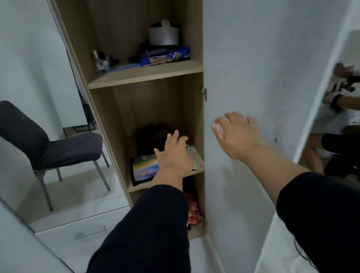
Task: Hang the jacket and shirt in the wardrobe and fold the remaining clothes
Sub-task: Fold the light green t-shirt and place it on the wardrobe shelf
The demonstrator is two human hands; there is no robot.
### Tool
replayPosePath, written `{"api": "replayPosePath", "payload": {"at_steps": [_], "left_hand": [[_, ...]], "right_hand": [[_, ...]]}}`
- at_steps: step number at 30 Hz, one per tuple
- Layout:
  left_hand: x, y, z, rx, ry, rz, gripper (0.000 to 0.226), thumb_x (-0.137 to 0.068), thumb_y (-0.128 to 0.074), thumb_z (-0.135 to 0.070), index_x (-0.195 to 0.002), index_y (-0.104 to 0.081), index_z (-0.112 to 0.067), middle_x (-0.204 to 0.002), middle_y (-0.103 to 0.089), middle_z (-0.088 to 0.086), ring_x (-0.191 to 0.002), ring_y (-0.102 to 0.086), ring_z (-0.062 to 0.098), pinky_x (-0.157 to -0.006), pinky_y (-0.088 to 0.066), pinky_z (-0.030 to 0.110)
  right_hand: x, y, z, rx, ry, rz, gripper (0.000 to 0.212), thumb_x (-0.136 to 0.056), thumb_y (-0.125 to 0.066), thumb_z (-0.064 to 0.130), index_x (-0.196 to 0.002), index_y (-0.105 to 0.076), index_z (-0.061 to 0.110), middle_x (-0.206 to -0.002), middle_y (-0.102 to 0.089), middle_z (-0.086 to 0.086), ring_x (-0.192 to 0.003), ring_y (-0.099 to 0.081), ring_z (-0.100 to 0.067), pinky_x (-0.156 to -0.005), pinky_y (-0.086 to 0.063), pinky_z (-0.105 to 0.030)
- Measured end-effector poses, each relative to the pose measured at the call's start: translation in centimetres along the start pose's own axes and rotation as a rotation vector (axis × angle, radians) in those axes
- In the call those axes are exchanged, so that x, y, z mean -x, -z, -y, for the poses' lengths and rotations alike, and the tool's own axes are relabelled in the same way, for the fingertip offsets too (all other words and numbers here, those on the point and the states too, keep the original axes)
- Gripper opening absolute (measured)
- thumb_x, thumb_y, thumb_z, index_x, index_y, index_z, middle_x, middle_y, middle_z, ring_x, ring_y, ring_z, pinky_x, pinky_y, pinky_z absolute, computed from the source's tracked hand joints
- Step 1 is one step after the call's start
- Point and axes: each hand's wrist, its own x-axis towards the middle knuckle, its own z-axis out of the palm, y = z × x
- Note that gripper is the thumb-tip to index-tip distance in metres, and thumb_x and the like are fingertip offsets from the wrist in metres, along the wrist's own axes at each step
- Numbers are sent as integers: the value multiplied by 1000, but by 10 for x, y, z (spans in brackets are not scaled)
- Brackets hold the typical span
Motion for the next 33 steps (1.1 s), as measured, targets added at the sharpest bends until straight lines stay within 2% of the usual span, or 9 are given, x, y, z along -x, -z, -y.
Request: {"api": "replayPosePath", "payload": {"at_steps": [4,10,12,14,16,19,23,28,33], "left_hand": [[28,14,-59,55,-89,-45,58,-95,-48,-15,-148,-28,-25,-161,-2,-6,-149,4,16,-118,-3,56],[54,27,-128,149,-265,-39,65,-94,-45,-7,-150,-20,-27,-161,-1,-8,-148,1,14,-119,-3,53],[62,31,-144,140,-325,-28,72,-92,-46,-3,-152,-15,-28,-161,1,-9,-148,1,14,-118,-3,51],[65,34,-155,142,-370,-20,77,-91,-48,-1,-153,-10,-29,-161,2,-8,-149,1,15,-120,-5,51],[63,37,-162,182,-411,9,80,-91,-49,0,-153,-7,-29,-161,2,-7,-149,-2,16,-120,-11,50],[65,39,-167,228,-449,43,76,-94,-49,-5,-153,-6,-29,-161,-5,-7,-148,-9,15,-120,-16,43],[75,32,-164,265,-429,88,77,-96,-53,-22,-153,-2,-28,-160,-16,-3,-145,-22,18,-118,-24,38],[77,30,-141,300,-321,1,79,-92,-58,-33,-153,-9,-27,-154,-31,0,-140,-34,20,-113,-33,41],[82,52,-100,350,-280,-88,61,-88,-62,-30,-142,-35,-26,-120,-63,-1,-106,-62,17,-92,-53,42]], "right_hand": [[34,55,-25,-51,30,-272,40,-102,-31,34,-125,-56,12,-130,-53,-13,-120,-48,-31,-95,-38,-41],[70,114,-53,-197,120,-691,44,-87,-30,7,-121,-56,-1,-127,-49,-25,-121,-48,-38,-98,-44,-40],[72,130,-63,-249,59,-774,47,-84,-32,-1,-127,-51,-2,-130,-46,-25,-121,-46,-37,-101,-42,-38],[74,141,-67,-421,-71,-747,47,-93,-33,2,-139,-40,1,-138,-43,-20,-126,-44,-31,-105,-37,-32],[74,145,-67,-644,-206,-569,46,-102,-29,14,-148,-29,10,-142,-45,-13,-129,-45,-25,-105,-33,-28],[74,145,-66,-769,-301,-475,43,-103,-29,16,-145,-37,13,-140,-51,-9,-129,-48,-23,-102,-34,-24],[78,144,-58,-899,-294,-478,45,-98,-33,5,-139,-46,14,-132,-58,-5,-122,-54,-17,-97,-38,-17],[79,134,-30,-966,-224,-485,43,-99,-33,5,-137,-50,17,-129,-61,-5,-117,-58,-19,-102,-47,-34],[71,123,6,-1031,-94,-348,45,-101,-34,9,-141,-47,25,-138,-55,1,-124,-54,-14,-107,-43,-29]]}}
